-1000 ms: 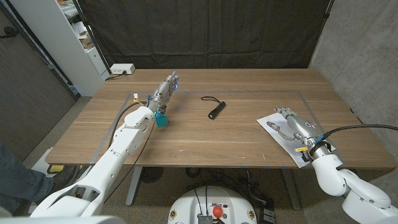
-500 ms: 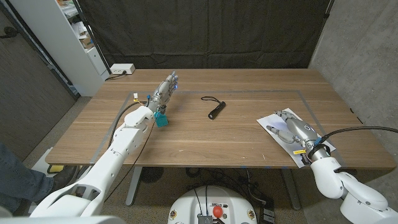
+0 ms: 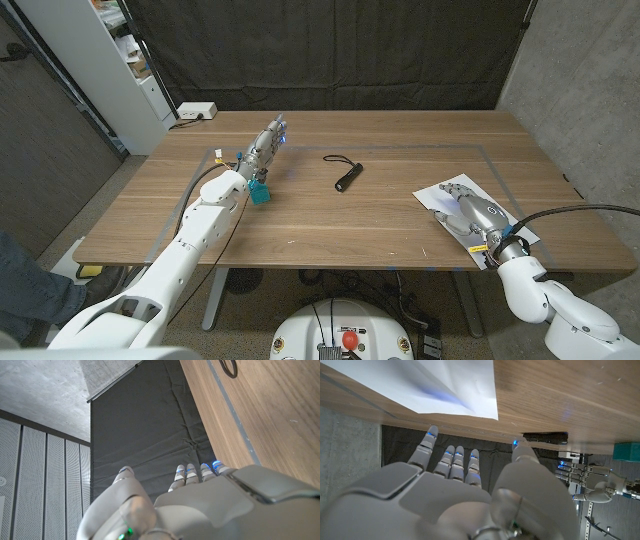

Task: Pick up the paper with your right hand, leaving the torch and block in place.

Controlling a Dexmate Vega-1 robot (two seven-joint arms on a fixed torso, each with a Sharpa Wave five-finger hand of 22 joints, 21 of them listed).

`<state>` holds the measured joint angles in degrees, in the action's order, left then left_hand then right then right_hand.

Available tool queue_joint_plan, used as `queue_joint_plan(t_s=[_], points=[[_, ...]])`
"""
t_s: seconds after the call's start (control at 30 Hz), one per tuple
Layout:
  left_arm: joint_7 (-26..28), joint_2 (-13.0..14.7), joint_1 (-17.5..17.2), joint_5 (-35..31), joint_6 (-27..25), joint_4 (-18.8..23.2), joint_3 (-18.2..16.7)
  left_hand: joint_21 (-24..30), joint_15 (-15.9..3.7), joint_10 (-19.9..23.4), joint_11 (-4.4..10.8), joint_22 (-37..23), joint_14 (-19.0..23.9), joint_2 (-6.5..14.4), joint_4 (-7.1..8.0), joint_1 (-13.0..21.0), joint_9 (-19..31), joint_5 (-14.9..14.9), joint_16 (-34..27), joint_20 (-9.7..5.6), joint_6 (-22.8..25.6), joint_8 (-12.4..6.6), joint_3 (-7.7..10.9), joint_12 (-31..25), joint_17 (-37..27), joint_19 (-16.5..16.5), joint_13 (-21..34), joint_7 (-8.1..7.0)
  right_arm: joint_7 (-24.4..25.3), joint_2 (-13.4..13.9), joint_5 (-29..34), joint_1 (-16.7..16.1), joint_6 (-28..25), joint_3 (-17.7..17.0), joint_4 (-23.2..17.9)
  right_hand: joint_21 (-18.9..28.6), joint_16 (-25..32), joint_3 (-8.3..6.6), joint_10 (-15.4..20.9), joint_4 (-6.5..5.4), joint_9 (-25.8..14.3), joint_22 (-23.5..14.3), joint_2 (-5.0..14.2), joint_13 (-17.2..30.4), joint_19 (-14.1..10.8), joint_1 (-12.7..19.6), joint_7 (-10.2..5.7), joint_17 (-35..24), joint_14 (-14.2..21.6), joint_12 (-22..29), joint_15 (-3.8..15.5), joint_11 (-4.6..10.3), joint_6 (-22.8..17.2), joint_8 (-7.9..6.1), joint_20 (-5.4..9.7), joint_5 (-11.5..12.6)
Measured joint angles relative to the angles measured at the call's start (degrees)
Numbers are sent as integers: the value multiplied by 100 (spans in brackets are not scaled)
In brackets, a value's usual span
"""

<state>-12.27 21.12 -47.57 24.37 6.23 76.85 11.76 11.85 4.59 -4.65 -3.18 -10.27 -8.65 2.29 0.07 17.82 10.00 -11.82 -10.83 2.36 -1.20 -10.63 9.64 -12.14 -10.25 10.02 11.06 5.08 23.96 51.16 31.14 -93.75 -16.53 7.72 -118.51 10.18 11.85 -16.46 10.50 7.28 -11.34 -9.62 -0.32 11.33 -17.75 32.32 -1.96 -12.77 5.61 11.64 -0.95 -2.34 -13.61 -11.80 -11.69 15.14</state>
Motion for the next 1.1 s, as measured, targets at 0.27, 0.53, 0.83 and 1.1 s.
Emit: queue_joint_plan(t_s=[0.27,0.53,0.83,1.1], points=[[21,5,-23,-3,-38,45,3,0,0,0,0,0,0,0,0,0,0,0,0,24,8,0,0,0,0,-17,0,-8,-4,63,20,29,-229,122,-22,-44,-43,-8,-132,39,0,0,-73,28,298,73,22,0,-225,-34,-98,70,21,0,-50,98],[48,16,-53,-7,-67,101,6,0,0,0,0,1,0,0,0,0,0,0,0,24,40,0,0,0,0,-17,0,24,2,113,-34,66,-419,235,-4,-44,-42,-8,-163,39,0,0,-104,28,329,105,22,-1,-256,-34,-129,39,21,0,-80,118],[76,35,-91,-17,-103,190,11,-22,0,0,0,1,0,0,-24,0,0,0,0,23,39,0,-25,0,0,-17,0,24,80,171,-197,99,-558,318,75,-9,-42,-8,-163,39,0,-14,-112,27,324,113,22,-1,-222,-34,-162,39,20,0,-75,142],[100,53,-118,-23,-143,250,15,-22,0,0,0,1,0,0,-24,0,0,0,0,23,39,0,-25,0,0,-17,0,24,182,213,-337,144,-616,408,155,24,-16,-32,-165,63,1,-13,-112,27,266,113,22,-11,-190,-34,-130,42,20,0,-17,184]])
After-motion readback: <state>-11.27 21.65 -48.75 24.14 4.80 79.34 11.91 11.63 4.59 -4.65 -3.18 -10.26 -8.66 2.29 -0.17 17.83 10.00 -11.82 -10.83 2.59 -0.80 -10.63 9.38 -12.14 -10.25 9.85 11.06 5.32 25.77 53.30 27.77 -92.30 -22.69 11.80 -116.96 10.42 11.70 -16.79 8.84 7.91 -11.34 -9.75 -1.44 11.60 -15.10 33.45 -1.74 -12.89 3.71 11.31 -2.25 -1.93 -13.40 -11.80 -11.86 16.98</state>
